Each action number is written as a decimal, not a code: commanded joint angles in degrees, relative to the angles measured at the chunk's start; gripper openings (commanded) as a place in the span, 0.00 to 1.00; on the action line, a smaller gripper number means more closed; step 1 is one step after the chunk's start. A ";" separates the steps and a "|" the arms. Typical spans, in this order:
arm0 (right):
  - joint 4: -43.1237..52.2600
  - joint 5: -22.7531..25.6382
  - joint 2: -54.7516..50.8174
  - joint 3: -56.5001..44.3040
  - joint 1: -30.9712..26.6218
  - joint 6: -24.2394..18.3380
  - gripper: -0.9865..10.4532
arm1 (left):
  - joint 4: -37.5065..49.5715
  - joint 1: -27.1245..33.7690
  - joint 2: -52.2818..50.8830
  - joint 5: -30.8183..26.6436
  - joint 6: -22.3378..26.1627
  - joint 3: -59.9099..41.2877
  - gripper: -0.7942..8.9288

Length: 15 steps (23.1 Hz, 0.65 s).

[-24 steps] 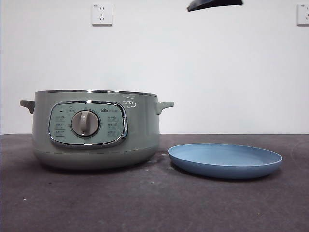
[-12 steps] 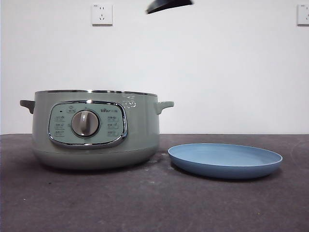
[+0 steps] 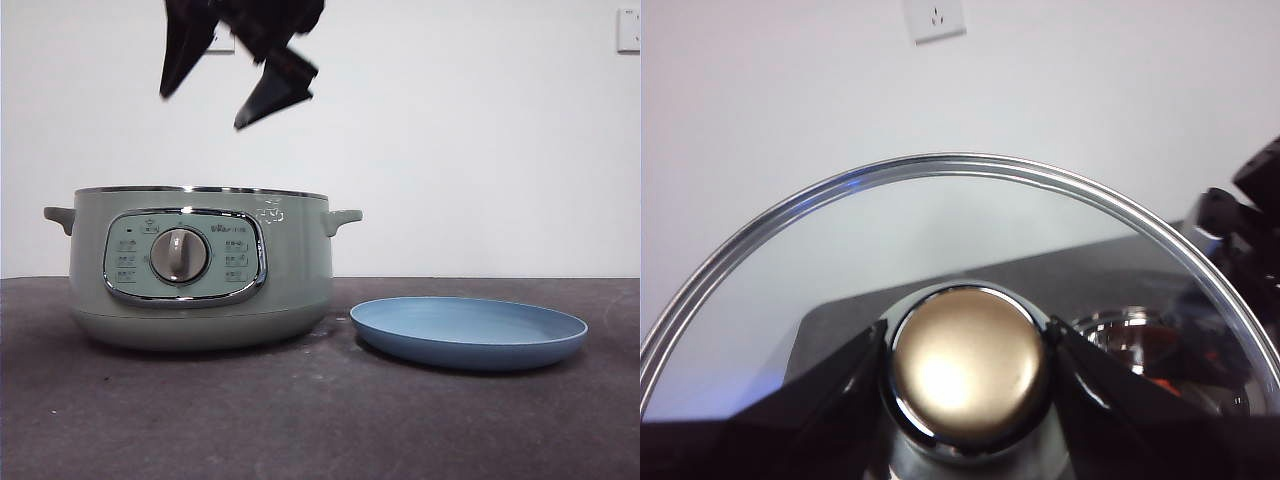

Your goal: Take the pumpkin out from the steamer,put the pumpkin in the blue plate,close the lid

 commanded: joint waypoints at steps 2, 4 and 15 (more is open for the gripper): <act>0.85 3.58 4.37 1.44 0.13 -2.12 0.51 | 1.79 0.09 0.04 0.33 0.46 0.61 0.07; 0.72 4.52 5.70 1.44 0.13 -2.34 0.56 | 1.70 0.07 0.11 0.55 0.42 0.61 0.07; 1.53 4.42 13.66 1.44 0.13 -2.29 0.61 | 0.46 0.07 0.22 1.99 -0.44 0.61 0.07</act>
